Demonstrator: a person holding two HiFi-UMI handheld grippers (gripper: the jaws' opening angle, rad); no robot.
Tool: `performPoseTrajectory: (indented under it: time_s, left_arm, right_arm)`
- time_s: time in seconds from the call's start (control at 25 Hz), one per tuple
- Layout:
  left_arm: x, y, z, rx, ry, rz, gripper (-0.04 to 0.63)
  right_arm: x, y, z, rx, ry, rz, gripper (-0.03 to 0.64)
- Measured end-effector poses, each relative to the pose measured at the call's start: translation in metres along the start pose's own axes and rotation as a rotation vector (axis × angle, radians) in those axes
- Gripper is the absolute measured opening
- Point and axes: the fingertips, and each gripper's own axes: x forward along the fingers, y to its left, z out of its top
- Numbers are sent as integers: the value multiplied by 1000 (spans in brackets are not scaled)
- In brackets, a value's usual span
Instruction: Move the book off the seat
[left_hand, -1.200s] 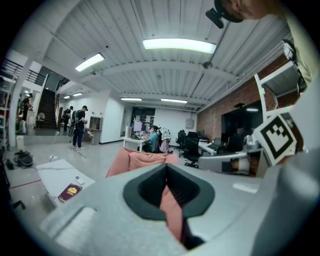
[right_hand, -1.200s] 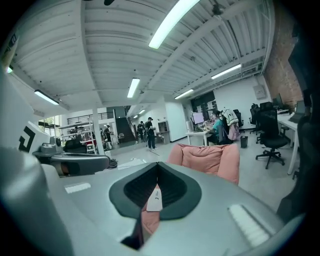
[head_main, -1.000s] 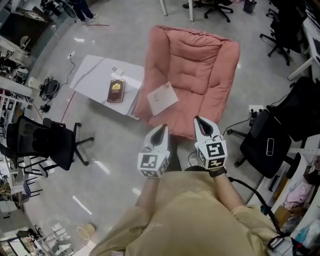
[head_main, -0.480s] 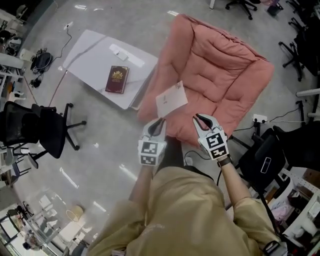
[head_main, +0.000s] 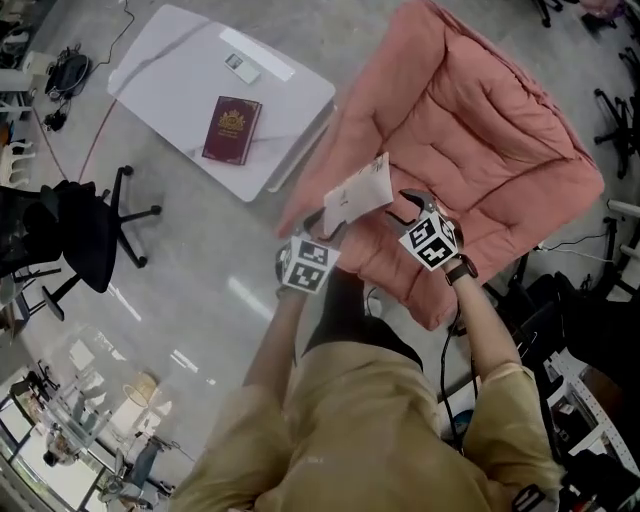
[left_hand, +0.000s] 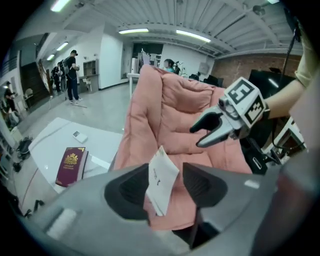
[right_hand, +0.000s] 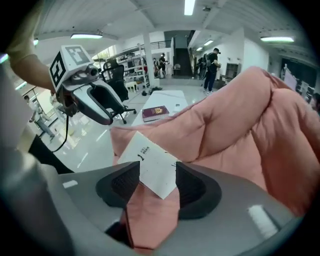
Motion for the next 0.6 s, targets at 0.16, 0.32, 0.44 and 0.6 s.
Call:
performPoseTrajectory:
  time_s: [0.16, 0.32, 0.44, 0.6]
  left_arm:
    - [49, 15, -21, -3, 100, -32, 270]
    - [84, 34, -32, 3, 148, -35, 321]
    - [100, 44, -39, 10, 183, -40, 324]
    - [113, 50, -46, 8, 207, -36, 307]
  right_arm:
    - [62, -30, -18, -173, 108, 83, 301]
    - [117, -55, -35, -350, 216, 128, 359]
    - [148, -72, -43, -416, 266, 140, 376]
    - [177, -85, -50, -461, 308, 157, 377]
